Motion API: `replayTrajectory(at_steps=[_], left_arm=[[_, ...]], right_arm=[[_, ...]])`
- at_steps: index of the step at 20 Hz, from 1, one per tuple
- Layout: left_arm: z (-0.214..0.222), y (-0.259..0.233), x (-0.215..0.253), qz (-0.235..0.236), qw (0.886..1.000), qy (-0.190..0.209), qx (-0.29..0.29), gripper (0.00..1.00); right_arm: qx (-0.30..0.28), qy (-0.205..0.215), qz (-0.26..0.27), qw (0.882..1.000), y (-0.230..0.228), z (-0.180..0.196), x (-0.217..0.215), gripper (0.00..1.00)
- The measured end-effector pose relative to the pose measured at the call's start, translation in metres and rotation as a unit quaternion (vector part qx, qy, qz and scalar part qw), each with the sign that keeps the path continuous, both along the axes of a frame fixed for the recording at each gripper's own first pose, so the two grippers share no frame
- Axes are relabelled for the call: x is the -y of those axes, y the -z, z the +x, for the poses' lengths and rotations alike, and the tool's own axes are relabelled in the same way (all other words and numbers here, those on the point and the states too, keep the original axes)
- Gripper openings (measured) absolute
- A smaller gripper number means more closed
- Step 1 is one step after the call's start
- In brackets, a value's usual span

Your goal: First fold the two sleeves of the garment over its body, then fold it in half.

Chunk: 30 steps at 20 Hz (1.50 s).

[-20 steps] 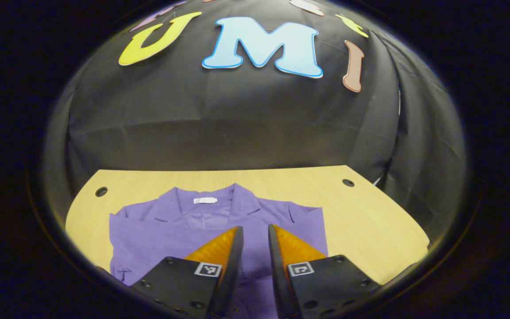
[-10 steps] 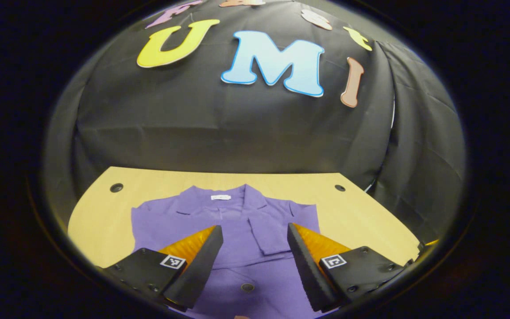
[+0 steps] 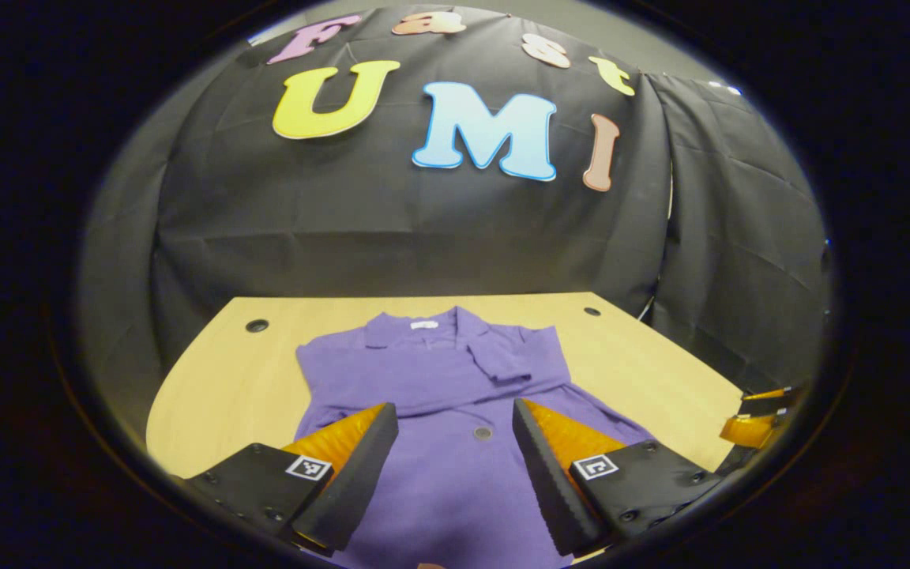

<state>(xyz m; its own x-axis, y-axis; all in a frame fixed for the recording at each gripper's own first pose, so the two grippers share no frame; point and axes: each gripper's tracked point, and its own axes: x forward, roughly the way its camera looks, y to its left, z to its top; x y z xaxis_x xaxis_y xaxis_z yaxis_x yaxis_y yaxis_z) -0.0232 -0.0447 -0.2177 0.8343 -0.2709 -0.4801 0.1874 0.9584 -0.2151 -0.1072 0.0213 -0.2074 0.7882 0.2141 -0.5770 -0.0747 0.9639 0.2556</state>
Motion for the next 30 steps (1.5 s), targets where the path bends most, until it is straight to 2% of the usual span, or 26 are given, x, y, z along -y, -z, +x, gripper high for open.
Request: replayTrajectory(at_steps=[3, 4, 5, 10, 16, 18, 21, 23, 25, 26, 30], left_arm=[[-0.043, 0.018, -0.019, 0.015, 1.000, -0.006, -0.020, 0.92], [-0.055, 0.023, -0.024, 0.017, 0.999, -0.007, -0.028, 0.98], [-0.066, 0.027, -0.030, 0.019, 0.999, -0.010, -0.035, 0.95], [-0.119, 0.045, -0.061, 0.029, 0.998, -0.038, -0.052, 0.95], [-0.180, 0.076, -0.107, 0.056, 0.993, -0.072, -0.073, 0.92], [-0.198, 0.088, -0.118, 0.058, 0.991, -0.078, -0.090, 0.95], [-0.216, 0.105, -0.133, 0.065, 0.988, -0.092, -0.109, 0.93], [-0.223, 0.116, -0.136, 0.058, 0.986, -0.098, -0.125, 0.95], [-0.230, 0.124, -0.132, 0.050, 0.984, -0.098, -0.136, 0.93], [-0.232, 0.123, -0.132, 0.057, 0.985, -0.098, -0.132, 0.95], [-0.228, 0.125, -0.117, 0.068, 0.986, -0.086, -0.127, 0.93]], right_arm=[[-0.014, -0.009, 0.007, 1.000, 0.009, -0.010, -0.007, 0.93], [-0.019, -0.014, 0.006, 1.000, 0.015, -0.015, -0.007, 0.93], [-0.025, -0.019, 0.005, 1.000, 0.019, -0.018, -0.009, 0.93], [-0.042, -0.034, -0.002, 0.999, 0.039, -0.028, -0.008, 0.93], [-0.061, -0.032, -0.001, 0.998, 0.061, -0.028, 0.008, 0.93], [-0.068, -0.036, -0.002, 0.997, 0.068, -0.029, 0.010, 0.93], [-0.084, -0.040, 0.000, 0.996, 0.086, -0.031, 0.011, 0.93], [-0.098, -0.039, 0.007, 0.994, 0.097, -0.032, 0.011, 0.93], [-0.111, -0.041, 0.018, 0.993, 0.105, -0.033, 0.004, 0.93], [-0.116, -0.046, 0.021, 0.992, 0.109, -0.034, 0.001, 0.93], [-0.114, -0.065, -0.001, 0.991, 0.117, -0.038, -0.009, 0.94]])
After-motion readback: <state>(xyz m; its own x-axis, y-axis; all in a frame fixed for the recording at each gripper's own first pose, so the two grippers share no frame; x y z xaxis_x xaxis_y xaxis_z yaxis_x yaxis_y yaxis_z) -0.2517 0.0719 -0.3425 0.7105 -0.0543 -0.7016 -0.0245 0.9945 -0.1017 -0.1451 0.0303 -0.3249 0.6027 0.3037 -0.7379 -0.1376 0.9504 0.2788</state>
